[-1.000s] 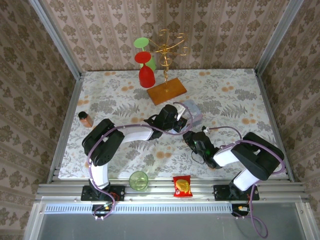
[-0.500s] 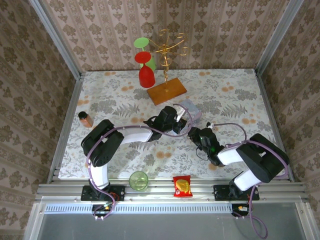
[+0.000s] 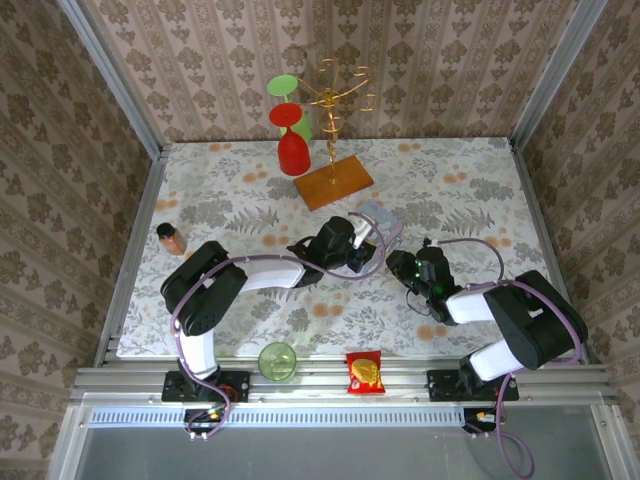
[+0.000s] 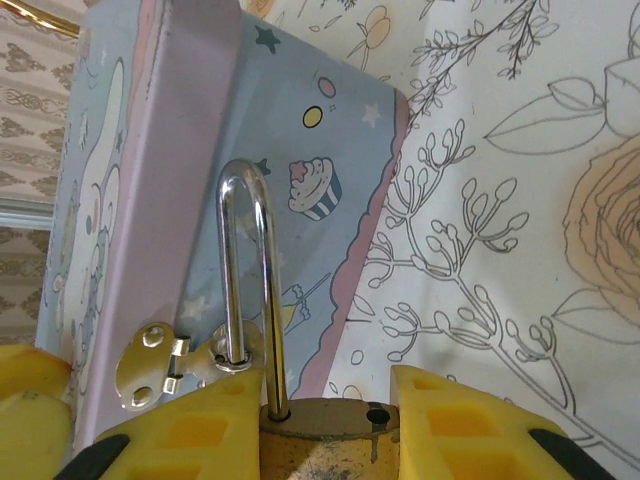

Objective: Unlock the padlock with the key

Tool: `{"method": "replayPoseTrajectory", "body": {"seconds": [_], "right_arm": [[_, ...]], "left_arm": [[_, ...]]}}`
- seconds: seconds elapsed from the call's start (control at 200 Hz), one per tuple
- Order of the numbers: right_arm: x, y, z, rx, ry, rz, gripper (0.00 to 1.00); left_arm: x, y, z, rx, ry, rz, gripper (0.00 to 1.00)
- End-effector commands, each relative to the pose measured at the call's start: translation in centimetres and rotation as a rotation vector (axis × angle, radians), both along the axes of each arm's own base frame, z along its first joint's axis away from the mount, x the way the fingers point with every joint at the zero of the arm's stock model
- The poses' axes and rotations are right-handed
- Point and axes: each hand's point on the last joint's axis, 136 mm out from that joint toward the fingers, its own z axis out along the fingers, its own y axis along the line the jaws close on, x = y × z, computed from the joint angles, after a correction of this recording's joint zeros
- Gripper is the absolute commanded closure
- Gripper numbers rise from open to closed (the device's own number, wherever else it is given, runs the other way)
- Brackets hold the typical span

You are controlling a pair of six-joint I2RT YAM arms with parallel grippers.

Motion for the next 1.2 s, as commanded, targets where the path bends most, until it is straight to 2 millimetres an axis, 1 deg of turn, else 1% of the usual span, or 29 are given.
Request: {"method": "replayPoseTrajectory", "body": {"seconds": [0.0, 0.15, 0.275, 0.375, 0.45, 0.475, 0.52, 0.565, 0.605, 0.65, 0.705, 0.745, 0.775, 0.8, 0.87, 0.925, 0.98, 1.025, 1.075, 1.115, 1.145, 1.195], "right_arm": [[2.5, -0.9, 3.0, 0.017, -0.104, -0.008, 0.81], [2.7, 0.1, 3.7, 0.092, -0.114, 0.019, 0.82], [2.4, -0.8, 3.9, 0.175, -0.116, -0.069, 0.82], [2.8, -1.7, 5.0, 0.188, -0.153, -0.117, 0.82], [3.0, -2.8, 4.5, 0.147, -0.127, -0.177, 0.83], [2.9, -3.0, 4.1, 0.150, -0.108, -0.197, 0.83], [2.8, -3.1, 3.3, 0.185, -0.082, -0.223, 0.84], [2.4, -3.2, 2.1, 0.238, -0.039, -0.267, 0.85], [2.0, -3.0, 1.2, 0.302, -0.009, -0.306, 0.86], [1.9, -2.3, 1.4, 0.357, -0.025, -0.320, 0.85], [1.3, -1.2, 0.7, 0.378, 0.011, -0.340, 0.85], [1.0, -0.7, 0.9, 0.372, -0.005, -0.348, 0.85], [0.9, -0.8, 1.2, 0.363, -0.022, -0.361, 0.85], [0.7, -1.2, 1.3, 0.360, -0.031, -0.381, 0.85], [0.8, -2.4, 2.5, 0.364, -0.086, -0.414, 0.85], [0.8, -3.4, 2.6, 0.351, -0.078, -0.440, 0.84], [1.4, -4.2, 3.3, 0.320, -0.086, -0.445, 0.84], [1.8, -4.8, 3.2, 0.313, -0.079, -0.461, 0.85], [2.6, -4.8, 3.7, 0.321, -0.104, -0.449, 0.84], [3.3, -4.2, 4.0, 0.343, -0.107, -0.415, 0.84], [3.5, -3.9, 4.0, 0.343, -0.107, -0.400, 0.85], [3.4, -3.7, 3.3, 0.328, -0.075, -0.392, 0.85]], "left_arm": [[-4.1, 6.1, -9.8, 0.318, 0.221, 0.009, 0.74], [-4.2, 6.2, -10.1, 0.318, 0.223, 0.010, 0.74], [-4.2, 6.0, -10.1, 0.314, 0.217, 0.008, 0.74], [-4.3, 5.9, -10.1, 0.316, 0.218, 0.005, 0.74], [-4.3, 6.0, -10.1, 0.321, 0.217, 0.006, 0.74], [-4.3, 6.1, -10.1, 0.322, 0.215, 0.008, 0.74], [-4.5, 6.2, -10.3, 0.324, 0.214, 0.008, 0.74], [-4.6, 6.3, -10.4, 0.323, 0.214, 0.010, 0.74], [-4.6, 6.4, -10.5, 0.319, 0.215, 0.009, 0.74], [-4.8, 6.3, -10.6, 0.315, 0.215, 0.009, 0.74], [-4.9, 6.4, -10.8, 0.316, 0.220, 0.010, 0.74], [-5.0, 6.3, -10.8, 0.316, 0.221, 0.008, 0.74], [-5.0, 6.3, -10.9, 0.317, 0.221, 0.007, 0.74], [-5.1, 6.2, -10.9, 0.315, 0.220, 0.005, 0.74], [-5.2, 6.2, -10.8, 0.317, 0.219, 0.001, 0.74], [-5.3, 6.1, -10.7, 0.316, 0.218, -0.003, 0.74], [-5.4, 6.0, -10.6, 0.314, 0.212, -0.005, 0.74], [-5.4, 6.0, -10.6, 0.316, 0.207, -0.007, 0.75], [-5.4, 6.0, -10.6, 0.319, 0.203, -0.009, 0.74], [-5.4, 6.0, -10.7, 0.322, 0.203, -0.008, 0.75], [-5.5, 6.1, -10.8, 0.325, 0.205, -0.007, 0.75], [-5.4, 6.3, -10.8, 0.330, 0.203, 0.000, 0.75]]}}
